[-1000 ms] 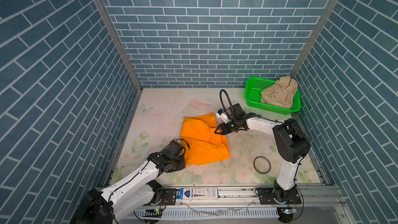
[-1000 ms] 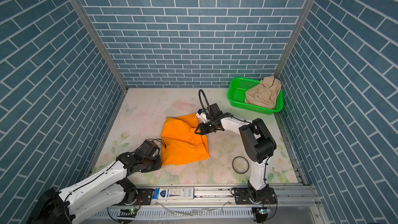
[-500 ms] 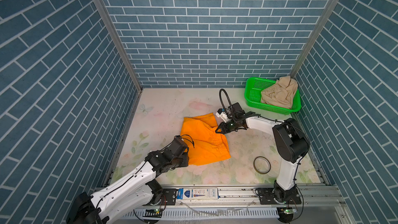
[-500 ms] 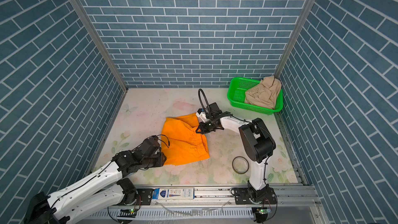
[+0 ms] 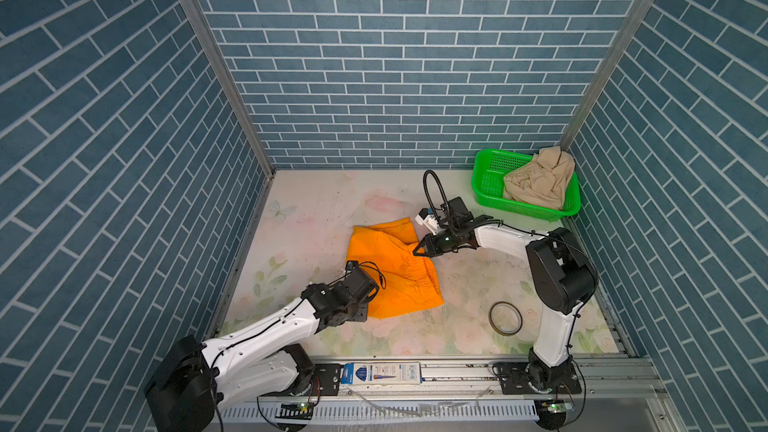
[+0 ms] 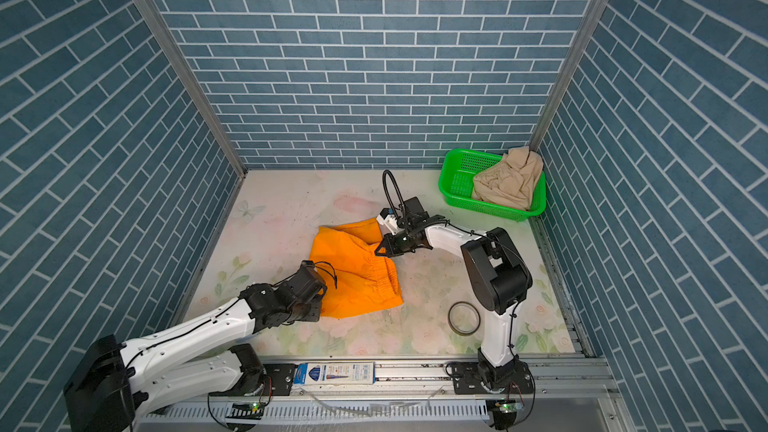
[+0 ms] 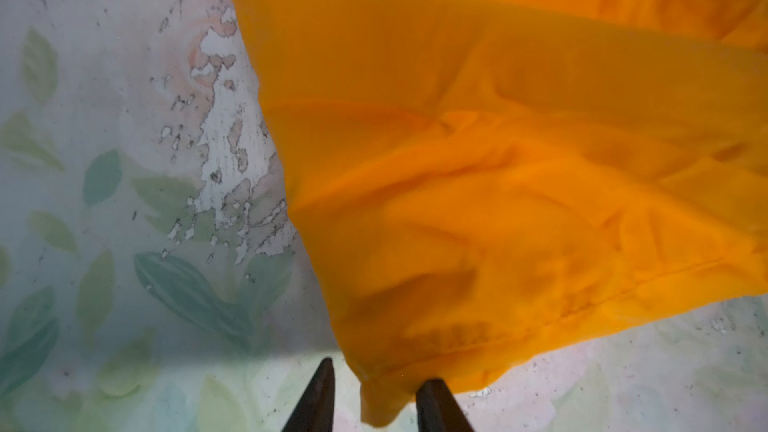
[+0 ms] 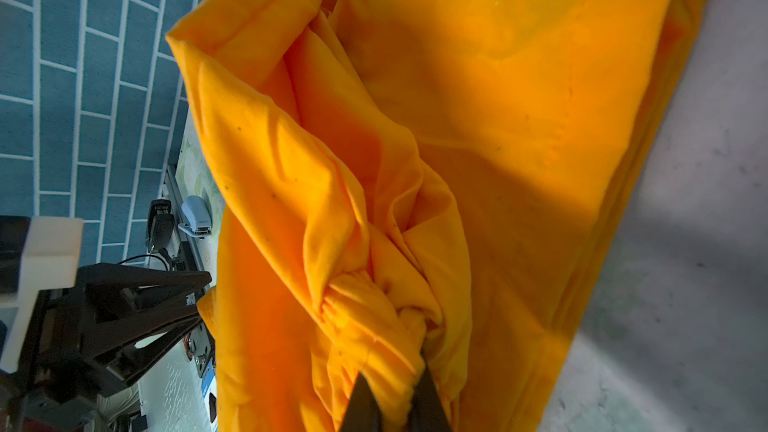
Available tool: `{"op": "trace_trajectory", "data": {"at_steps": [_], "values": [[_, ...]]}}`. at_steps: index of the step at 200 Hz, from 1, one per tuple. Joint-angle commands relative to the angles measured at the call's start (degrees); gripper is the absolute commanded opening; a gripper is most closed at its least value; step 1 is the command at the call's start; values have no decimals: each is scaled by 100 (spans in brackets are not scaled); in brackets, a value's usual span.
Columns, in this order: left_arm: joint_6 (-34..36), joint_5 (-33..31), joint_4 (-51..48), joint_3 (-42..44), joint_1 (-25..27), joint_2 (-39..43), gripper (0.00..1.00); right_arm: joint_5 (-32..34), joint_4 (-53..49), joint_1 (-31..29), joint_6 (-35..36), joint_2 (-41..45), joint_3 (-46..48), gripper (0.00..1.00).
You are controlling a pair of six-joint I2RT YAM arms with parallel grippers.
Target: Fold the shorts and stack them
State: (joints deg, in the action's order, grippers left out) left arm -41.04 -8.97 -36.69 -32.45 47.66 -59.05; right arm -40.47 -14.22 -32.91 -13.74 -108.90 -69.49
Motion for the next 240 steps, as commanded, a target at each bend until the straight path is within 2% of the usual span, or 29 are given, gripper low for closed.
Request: {"op": "trace_trajectory", "data": {"at_steps": [1, 19, 38, 47, 68, 111, 138, 162, 185, 191, 217, 240], "values": [[124, -21, 207, 50, 33, 56, 25, -204, 92, 21, -133, 71, -118, 0], [156, 244, 363, 236, 42, 82, 10, -245, 203, 21, -228, 58, -142, 0], [90, 312, 391, 442, 42, 229, 5, -334, 400, 27, -382, 53, -181, 0], [88, 326, 403, 518, 47, 353, 0, -398, 543, 38, -489, 58, -171, 0], [-75, 116, 215, 650, 42, 756, 0, -601, 894, 71, -740, 71, -152, 0], [-694, -570, -910, 754, 42, 1780, 0, -966, 1372, 165, -1062, 103, -211, 0], [-840, -632, -1155, 1013, 42, 2180, 0, -1064, 1429, 257, -1076, -293, -375, 0], [-774, -475, -902, 1208, 42, 2158, 0, -1054, 1274, 289, -957, -738, -585, 0], [-655, -303, -599, 1178, 50, 1983, 22, -990, 897, 290, -772, -977, -816, 5], [-630, -285, -569, 1119, 50, 1931, 32, -989, 834, 285, -760, -1005, -856, 8], [-566, -243, -605, 809, 51, 1847, 64, -783, 593, 284, -770, -825, -908, 35], [-583, -184, -777, 491, 57, 1886, 70, -325, 107, 284, -720, -358, -828, 50]]}}
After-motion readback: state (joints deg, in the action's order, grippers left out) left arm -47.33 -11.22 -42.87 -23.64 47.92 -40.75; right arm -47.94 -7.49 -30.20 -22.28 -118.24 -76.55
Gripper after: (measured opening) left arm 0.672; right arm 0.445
